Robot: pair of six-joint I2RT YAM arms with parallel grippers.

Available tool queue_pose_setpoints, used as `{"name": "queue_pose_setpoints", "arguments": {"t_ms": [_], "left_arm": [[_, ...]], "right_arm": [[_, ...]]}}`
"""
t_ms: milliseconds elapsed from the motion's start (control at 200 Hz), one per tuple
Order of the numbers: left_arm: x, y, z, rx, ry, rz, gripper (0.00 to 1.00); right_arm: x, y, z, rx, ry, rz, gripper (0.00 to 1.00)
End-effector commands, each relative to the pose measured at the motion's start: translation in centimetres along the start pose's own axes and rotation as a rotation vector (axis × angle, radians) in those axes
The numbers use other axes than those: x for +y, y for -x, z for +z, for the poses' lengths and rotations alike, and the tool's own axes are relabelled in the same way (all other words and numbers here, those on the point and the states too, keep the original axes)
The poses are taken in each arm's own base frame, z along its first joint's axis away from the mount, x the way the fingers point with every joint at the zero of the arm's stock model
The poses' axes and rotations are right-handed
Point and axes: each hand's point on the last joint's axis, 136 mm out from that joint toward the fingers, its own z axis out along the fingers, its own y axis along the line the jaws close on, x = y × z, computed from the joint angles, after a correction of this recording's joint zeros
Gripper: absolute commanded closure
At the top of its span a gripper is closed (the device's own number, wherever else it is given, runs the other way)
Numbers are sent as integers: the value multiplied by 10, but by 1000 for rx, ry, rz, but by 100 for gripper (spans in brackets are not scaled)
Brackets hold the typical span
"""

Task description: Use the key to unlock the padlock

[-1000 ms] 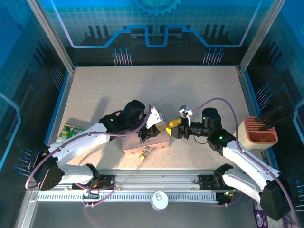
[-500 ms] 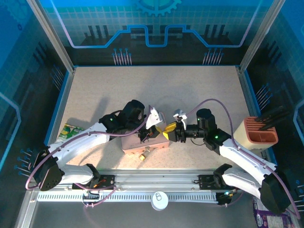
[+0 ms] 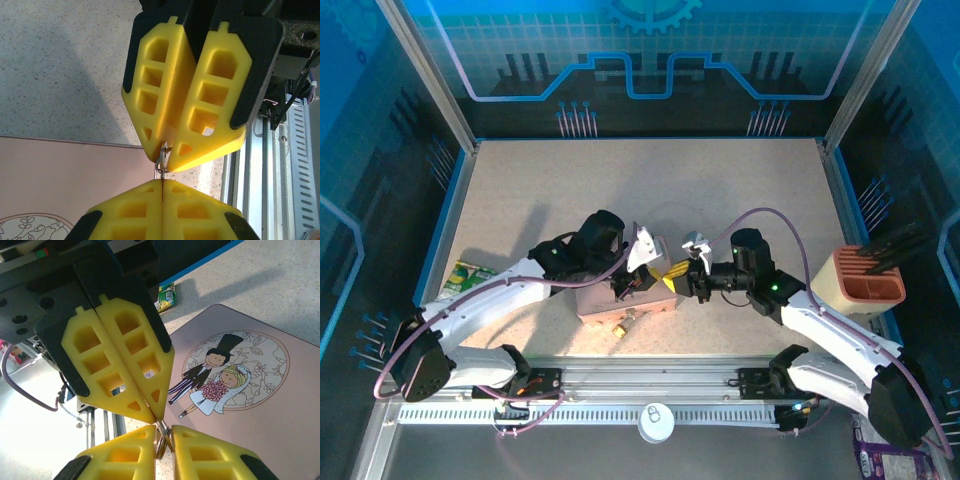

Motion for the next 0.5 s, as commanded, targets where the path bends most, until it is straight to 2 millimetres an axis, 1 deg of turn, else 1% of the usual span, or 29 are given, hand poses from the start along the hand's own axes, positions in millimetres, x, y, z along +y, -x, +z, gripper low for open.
{"name": "queue_pose_setpoints", "arguments": {"t_ms": [0, 310, 415, 495], "left_arm": [[-6, 10, -8, -18, -25, 29, 100], [-3, 12, -10, -35, -1, 32, 100], [-1, 15, -14, -69, 20, 37, 100], [3, 20, -18, -102, 43, 32, 97]], "right_arm": [[5, 10, 0, -4, 4, -37, 86], [-3, 7, -1, -9, -53, -24, 100], [-9, 7, -2, -30, -83, -4, 100], [-9, 9, -3, -49, -90, 10, 100]]}}
